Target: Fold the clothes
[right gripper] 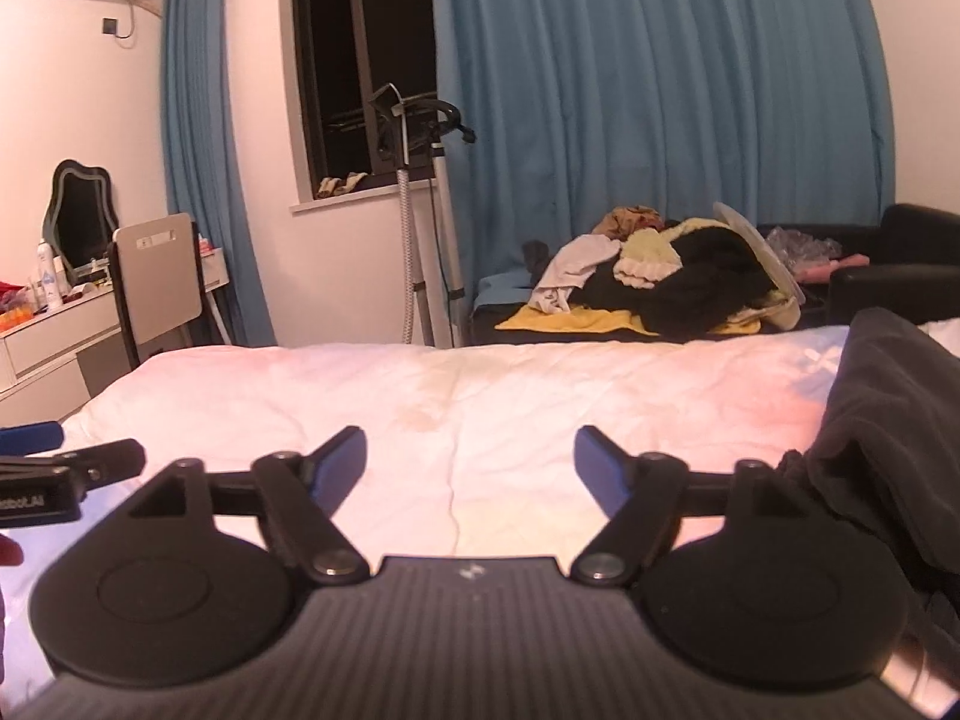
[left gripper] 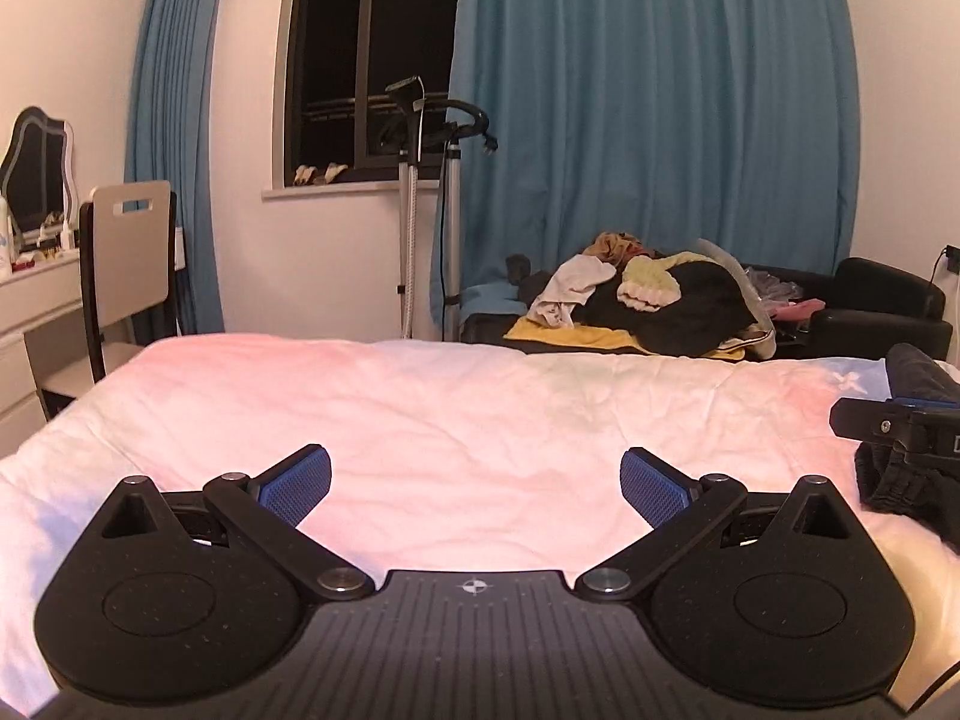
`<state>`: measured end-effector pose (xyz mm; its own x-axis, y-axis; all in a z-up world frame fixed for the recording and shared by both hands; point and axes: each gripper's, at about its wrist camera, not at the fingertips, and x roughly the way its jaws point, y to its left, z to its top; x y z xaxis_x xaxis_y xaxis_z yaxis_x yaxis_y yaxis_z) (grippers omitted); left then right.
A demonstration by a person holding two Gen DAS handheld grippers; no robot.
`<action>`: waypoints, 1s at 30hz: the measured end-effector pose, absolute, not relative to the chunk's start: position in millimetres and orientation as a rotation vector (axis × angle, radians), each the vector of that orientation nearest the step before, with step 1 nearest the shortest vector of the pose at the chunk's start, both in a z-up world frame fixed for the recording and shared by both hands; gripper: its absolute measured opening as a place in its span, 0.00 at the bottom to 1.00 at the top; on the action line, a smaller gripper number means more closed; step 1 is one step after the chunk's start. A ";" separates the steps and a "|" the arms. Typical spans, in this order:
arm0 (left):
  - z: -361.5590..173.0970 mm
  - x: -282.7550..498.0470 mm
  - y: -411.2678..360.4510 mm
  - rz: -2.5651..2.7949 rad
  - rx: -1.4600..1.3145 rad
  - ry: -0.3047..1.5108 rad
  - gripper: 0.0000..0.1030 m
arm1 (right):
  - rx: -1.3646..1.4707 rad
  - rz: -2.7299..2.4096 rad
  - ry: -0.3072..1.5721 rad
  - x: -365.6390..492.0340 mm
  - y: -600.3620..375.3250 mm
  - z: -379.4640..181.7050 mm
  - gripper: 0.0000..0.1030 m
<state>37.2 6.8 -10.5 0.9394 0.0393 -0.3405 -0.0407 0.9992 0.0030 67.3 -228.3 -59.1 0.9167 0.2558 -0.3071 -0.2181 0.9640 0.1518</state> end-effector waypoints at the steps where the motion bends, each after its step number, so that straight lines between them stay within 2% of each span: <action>1: -10.2 34.8 6.4 0.043 -0.007 0.345 1.00 | 0.112 0.246 0.327 65.8 -228.0 -58.7 0.78; 6: -6.6 23.3 3.3 0.011 -0.002 0.326 1.00 | 0.122 0.243 0.317 59.0 -231.2 -55.5 0.78; 9: -6.5 21.6 3.6 0.022 -0.010 0.326 1.00 | 0.113 0.234 0.303 54.5 -231.2 -53.8 0.85; 14: -7.7 18.4 0.4 0.025 0.018 0.315 1.00 | 0.119 0.234 0.303 51.4 -232.8 -53.4 0.87; 16: -9.0 18.8 -0.2 0.025 0.025 0.313 1.00 | 0.123 0.229 0.297 49.8 -233.7 -53.0 0.91; 17: -8.9 18.8 -0.4 0.023 0.025 0.314 1.00 | 0.123 0.226 0.290 48.8 -234.1 -52.7 0.98; 18: -8.8 18.7 -0.7 0.021 0.025 0.315 1.00 | 0.123 0.222 0.284 47.8 -234.4 -52.4 1.00; 30: -27.8 18.8 0.1 0.011 0.018 0.320 1.00 | 0.137 0.183 0.295 52.1 -239.3 -64.2 1.00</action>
